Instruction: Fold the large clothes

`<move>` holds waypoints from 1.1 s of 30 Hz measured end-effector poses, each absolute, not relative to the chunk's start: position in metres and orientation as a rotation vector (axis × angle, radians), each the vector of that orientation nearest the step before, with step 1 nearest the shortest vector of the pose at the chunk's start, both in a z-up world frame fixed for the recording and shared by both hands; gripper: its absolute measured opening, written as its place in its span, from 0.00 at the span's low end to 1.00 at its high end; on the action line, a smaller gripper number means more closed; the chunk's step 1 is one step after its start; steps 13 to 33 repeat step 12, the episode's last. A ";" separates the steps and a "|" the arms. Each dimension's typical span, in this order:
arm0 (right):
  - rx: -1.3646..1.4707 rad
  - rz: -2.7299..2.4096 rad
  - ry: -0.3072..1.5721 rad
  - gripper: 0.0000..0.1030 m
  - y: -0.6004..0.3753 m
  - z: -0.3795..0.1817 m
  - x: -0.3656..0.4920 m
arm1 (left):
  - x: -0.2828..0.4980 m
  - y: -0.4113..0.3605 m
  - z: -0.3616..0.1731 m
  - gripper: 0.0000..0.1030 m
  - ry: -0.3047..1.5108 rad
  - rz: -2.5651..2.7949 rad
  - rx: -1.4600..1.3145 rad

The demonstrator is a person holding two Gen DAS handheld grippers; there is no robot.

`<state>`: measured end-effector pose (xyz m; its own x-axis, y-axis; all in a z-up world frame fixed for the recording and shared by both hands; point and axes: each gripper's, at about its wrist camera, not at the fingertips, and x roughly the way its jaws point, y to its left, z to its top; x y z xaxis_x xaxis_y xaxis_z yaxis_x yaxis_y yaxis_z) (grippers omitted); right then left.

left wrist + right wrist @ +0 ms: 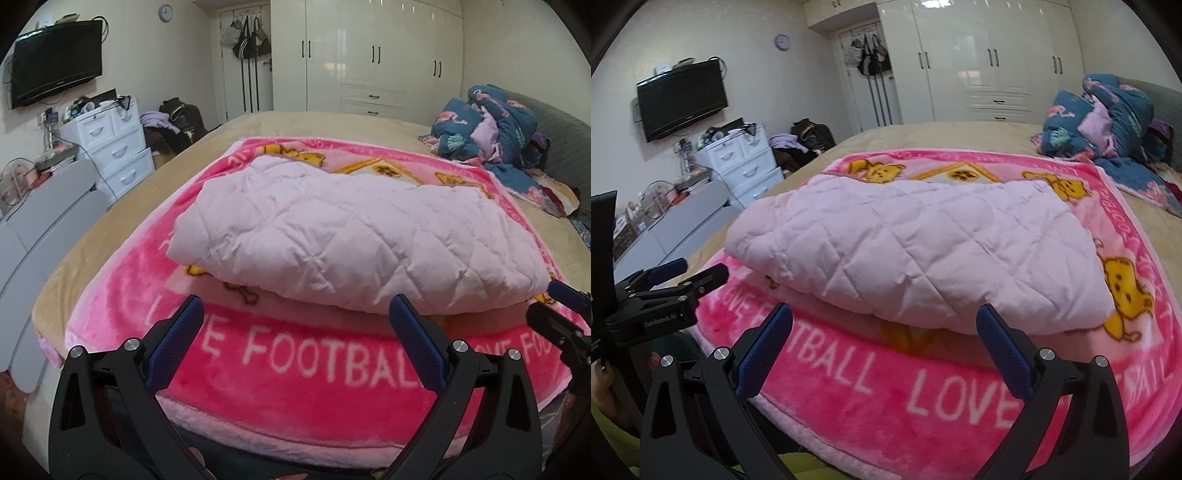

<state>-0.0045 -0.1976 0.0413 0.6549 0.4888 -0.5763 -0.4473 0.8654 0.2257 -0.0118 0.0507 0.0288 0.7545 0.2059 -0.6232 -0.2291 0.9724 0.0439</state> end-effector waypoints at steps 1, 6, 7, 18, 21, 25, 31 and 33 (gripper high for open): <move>0.072 0.515 0.677 0.96 -0.200 0.039 -0.003 | -0.011 0.054 0.027 0.91 0.680 0.238 -0.041; 0.121 0.395 0.661 0.96 -0.233 0.030 0.005 | 0.001 0.078 0.025 0.91 0.721 0.259 -0.099; 0.142 0.357 0.662 0.96 -0.246 0.026 0.008 | 0.006 0.085 0.027 0.91 0.730 0.269 -0.108; 0.230 -0.052 0.677 0.96 -0.375 -0.015 0.020 | 0.039 0.200 0.047 0.91 0.754 0.434 -0.122; 0.230 -0.052 0.677 0.96 -0.375 -0.015 0.020 | 0.039 0.200 0.047 0.91 0.754 0.434 -0.122; 0.230 -0.052 0.677 0.96 -0.375 -0.015 0.020 | 0.039 0.200 0.047 0.91 0.754 0.434 -0.122; 0.230 -0.052 0.677 0.96 -0.375 -0.015 0.020 | 0.039 0.200 0.047 0.91 0.754 0.434 -0.122; 0.230 -0.052 0.677 0.96 -0.375 -0.015 0.020 | 0.039 0.200 0.047 0.91 0.754 0.434 -0.122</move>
